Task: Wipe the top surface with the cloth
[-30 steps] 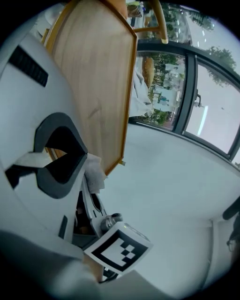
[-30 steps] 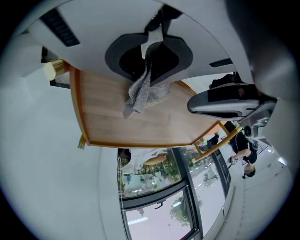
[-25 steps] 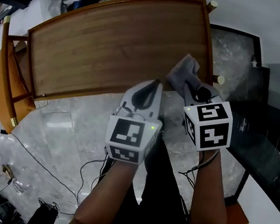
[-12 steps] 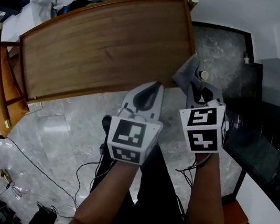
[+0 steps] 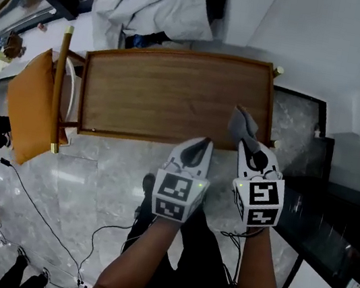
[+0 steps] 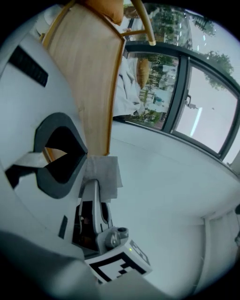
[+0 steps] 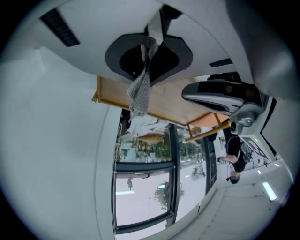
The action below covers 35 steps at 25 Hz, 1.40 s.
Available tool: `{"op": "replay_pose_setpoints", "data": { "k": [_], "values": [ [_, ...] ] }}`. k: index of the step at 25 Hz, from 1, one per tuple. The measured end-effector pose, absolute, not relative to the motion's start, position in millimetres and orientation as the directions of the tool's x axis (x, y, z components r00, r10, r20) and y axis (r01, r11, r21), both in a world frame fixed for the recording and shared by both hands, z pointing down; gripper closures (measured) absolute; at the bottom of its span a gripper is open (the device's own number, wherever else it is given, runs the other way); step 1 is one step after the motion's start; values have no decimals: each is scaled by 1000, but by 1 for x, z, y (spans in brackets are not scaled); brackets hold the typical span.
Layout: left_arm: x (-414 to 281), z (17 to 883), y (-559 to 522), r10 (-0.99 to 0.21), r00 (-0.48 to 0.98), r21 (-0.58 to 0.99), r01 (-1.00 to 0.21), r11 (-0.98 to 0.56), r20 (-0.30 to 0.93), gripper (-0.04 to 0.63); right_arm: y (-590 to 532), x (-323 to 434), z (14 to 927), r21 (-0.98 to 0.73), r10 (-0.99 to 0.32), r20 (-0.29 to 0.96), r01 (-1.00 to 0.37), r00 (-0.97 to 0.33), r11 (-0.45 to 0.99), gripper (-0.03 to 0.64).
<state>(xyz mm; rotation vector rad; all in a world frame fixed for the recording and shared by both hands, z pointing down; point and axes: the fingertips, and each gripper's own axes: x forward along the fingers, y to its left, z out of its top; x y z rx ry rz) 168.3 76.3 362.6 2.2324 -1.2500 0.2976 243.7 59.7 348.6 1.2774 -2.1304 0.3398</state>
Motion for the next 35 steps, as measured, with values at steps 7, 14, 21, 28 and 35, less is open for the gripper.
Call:
{"op": "replay_pose_setpoints", "data": {
  "k": [7,14,21,28,35],
  "values": [
    [66,256,68,-779,511,323,-853,-409,363,584,52,129,242,51,-723,495,-814,-483,578,588],
    [-21,138,72,-836,487,253,-868,-428,255,584,57,55,117,64,-737,323,-764,-593,642,588],
    [-78,61,103,-853,488,176,-871,-460,185,584,78,22,36,98,-723,220,-723,-655,684,588],
    [-116,45,154,-823,540,172,-840,-514,178,584,121,38,6,125,-752,216,-747,-622,653,588],
    [-133,45,195,-831,541,204,-835,-511,130,584,163,74,16,81,-775,214,-780,-595,621,589]
  ]
}}
